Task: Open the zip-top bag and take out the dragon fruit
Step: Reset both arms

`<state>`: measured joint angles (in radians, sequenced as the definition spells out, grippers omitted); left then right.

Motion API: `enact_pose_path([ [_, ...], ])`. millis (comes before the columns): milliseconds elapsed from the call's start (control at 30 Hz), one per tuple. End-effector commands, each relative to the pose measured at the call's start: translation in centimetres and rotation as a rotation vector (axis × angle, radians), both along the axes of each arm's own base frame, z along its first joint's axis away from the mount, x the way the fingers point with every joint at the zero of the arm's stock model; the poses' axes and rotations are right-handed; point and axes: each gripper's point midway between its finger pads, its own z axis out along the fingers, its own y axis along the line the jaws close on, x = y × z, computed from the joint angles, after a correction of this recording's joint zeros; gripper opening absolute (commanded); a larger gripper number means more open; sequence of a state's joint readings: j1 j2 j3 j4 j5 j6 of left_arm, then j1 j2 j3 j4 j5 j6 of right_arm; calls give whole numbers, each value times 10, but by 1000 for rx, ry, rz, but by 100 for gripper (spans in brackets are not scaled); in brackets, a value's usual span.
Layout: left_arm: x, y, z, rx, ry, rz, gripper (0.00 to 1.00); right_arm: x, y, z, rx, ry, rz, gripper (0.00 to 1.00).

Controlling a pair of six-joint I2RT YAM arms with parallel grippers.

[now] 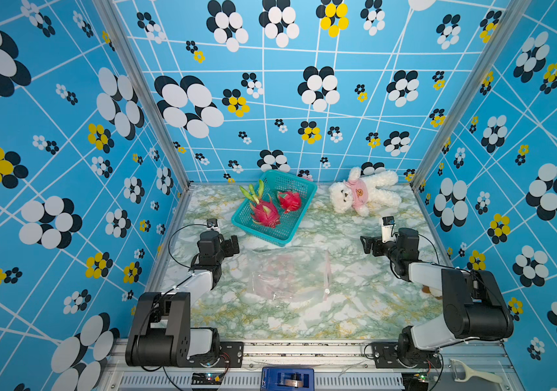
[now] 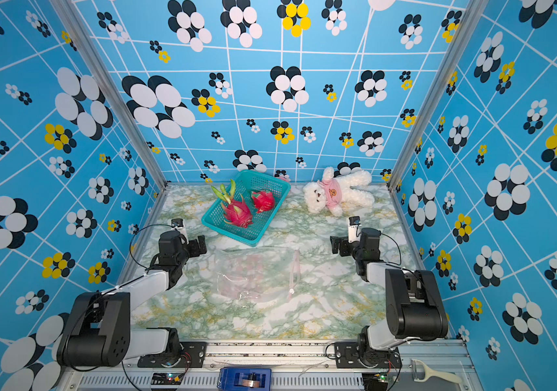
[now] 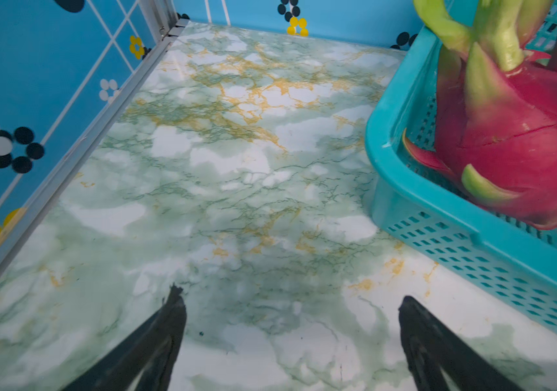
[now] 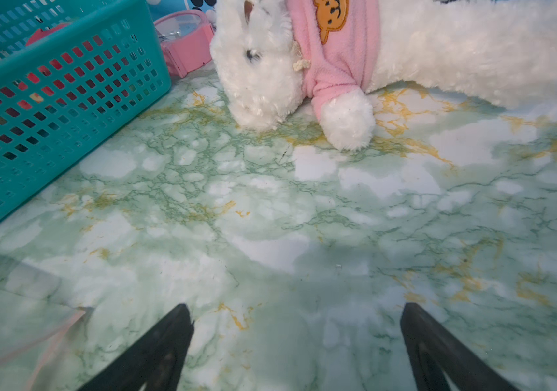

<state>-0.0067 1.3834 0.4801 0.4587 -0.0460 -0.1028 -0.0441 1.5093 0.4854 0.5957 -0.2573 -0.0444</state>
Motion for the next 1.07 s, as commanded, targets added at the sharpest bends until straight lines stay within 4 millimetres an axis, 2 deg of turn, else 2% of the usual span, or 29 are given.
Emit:
enact_pose_path([
  [0, 22, -20, 17, 19, -88, -149, 99, 1, -9, 26, -7, -152, -47, 99],
  [33, 25, -26, 19, 30, -116, -190, 99, -1, -11, 26, -8, -167, -59, 99],
  [100, 24, -29, 10, 22, -136, -215, 99, -3, -16, 25, -10, -180, -93, 99],
  [167, 18, -24, 8, 11, -156, -195, 99, -2, -18, 16, -13, -182, -99, 99],
  [233, 15, -22, 4, 5, -204, -192, 99, 3, -27, 16, -15, -189, -159, 99],
  [300, 15, -20, 2, 3, -181, -179, 99, 3, -35, 14, -25, -164, -206, 99],
  [400, 16, -12, 2, 30, -180, -119, 99, 4, -35, 13, -40, -157, -219, 100],
  [1033, 17, -15, 1, 49, -176, -122, 99, 4, -35, 14, -39, -174, -223, 99],
])
